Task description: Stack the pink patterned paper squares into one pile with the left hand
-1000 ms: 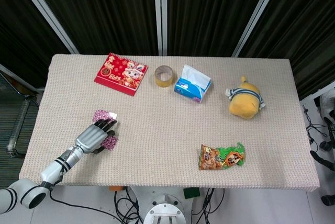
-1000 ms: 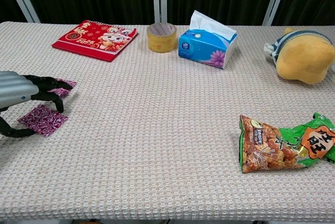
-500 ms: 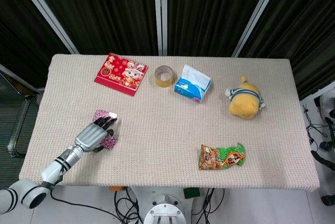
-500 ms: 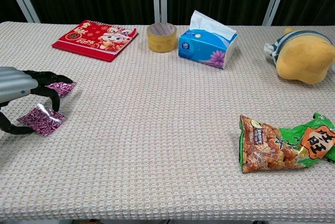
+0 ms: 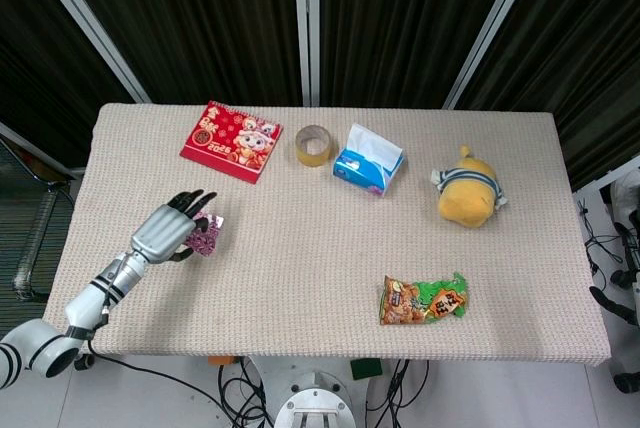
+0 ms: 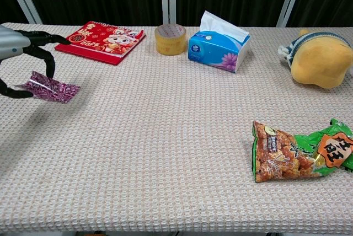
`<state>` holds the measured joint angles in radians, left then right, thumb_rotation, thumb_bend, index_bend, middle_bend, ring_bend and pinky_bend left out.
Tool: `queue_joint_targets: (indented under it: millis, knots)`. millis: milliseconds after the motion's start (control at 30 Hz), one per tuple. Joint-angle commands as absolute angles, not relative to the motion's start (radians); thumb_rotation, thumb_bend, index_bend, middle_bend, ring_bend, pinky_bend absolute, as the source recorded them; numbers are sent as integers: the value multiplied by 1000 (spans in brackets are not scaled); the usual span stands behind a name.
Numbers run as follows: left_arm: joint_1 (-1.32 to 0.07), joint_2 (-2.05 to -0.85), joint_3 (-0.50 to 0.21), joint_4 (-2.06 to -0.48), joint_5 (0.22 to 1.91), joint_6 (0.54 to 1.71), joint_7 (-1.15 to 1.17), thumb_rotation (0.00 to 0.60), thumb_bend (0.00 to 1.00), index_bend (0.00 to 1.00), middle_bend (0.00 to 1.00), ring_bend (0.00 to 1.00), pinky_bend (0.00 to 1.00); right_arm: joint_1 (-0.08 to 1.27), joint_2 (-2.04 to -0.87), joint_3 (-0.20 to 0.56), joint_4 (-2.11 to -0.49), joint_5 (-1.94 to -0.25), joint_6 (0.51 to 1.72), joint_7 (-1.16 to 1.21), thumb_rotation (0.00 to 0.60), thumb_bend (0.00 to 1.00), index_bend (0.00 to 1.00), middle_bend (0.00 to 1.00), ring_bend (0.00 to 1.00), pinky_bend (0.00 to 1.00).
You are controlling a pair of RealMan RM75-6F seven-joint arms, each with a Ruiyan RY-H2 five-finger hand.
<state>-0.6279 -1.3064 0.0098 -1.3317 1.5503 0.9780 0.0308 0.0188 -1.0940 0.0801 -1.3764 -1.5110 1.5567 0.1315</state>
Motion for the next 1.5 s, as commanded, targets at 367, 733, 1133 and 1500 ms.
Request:
queue_joint_targets:
  millis: [367, 733, 1133, 1500]
  knots:
    - [-698, -1404, -26, -1141, 1438, 801, -97, 600, 233, 424, 17, 0, 125, 14, -1092, 82, -1372, -1496, 1551, 137, 600, 327, 0, 0, 0, 0]
    - [-696, -1428, -29, -1133, 1414, 800, -71, 600, 234, 408, 18, 0, 126, 12, -1098, 81, -1348, -1490, 1545, 159, 600, 327, 0, 0, 0, 0]
    - [-696, -1456, -27, -1091, 1398, 791, -57, 600, 234, 402, 44, 0, 126, 13, -1096, 83, -1348, -1490, 1544, 159, 600, 327, 0, 0, 0, 0]
    - [-692, -1461, -21, -1075, 1409, 803, -68, 600, 234, 315, 44, 0, 126, 10, -1088, 83, -1361, -1492, 1550, 146, 600, 327, 0, 0, 0, 0]
